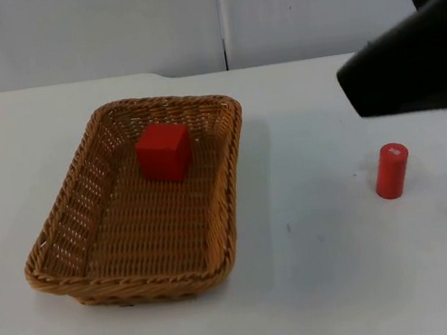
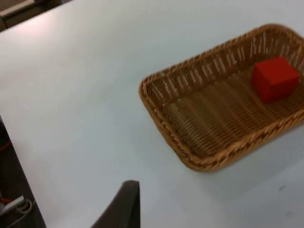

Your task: Pick up the basket with the left hand and place the object to the left of the red cylinder into the basket with the right hand.

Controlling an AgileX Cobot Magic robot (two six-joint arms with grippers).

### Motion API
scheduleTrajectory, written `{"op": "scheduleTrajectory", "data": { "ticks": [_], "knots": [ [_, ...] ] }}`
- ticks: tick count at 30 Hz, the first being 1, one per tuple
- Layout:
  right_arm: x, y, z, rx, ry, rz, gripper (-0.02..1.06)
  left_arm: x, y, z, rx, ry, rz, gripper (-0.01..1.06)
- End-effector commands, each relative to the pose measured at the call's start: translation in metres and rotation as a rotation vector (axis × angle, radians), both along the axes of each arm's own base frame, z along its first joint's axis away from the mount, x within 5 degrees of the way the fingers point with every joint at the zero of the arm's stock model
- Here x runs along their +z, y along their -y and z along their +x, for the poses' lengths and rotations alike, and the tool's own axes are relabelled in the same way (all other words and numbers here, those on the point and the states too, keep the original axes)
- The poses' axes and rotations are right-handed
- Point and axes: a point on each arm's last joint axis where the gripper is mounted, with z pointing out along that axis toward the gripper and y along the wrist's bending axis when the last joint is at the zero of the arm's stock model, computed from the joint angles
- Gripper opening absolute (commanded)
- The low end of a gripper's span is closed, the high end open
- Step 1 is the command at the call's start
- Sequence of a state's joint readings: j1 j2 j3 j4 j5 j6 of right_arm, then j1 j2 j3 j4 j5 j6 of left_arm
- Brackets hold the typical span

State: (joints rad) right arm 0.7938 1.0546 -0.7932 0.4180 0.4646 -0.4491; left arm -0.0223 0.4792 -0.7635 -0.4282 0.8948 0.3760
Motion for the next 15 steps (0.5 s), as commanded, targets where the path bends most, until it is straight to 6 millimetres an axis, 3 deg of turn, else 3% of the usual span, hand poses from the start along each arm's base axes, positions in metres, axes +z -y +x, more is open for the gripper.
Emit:
{"op": "scheduleTrajectory", "data": {
  "ticks": [1, 5, 15],
  "knots": [
    [-0.011, 0.003, -0.001, -0.007, 0.0, -0.013, 1.05, 0.0, 0.0, -0.01, -0.002, 0.022, -0.004, 0.95],
    [-0.016, 0.008, -0.005, -0.016, 0.011, -0.01, 1.05, 0.0, 0.0, -0.021, -0.002, 0.029, -0.012, 0.95],
    [-0.012, 0.044, -0.039, -0.018, 0.107, 0.076, 1.05, -0.003, -0.006, -0.055, 0.061, 0.088, -0.012, 0.95]
  ]
}}
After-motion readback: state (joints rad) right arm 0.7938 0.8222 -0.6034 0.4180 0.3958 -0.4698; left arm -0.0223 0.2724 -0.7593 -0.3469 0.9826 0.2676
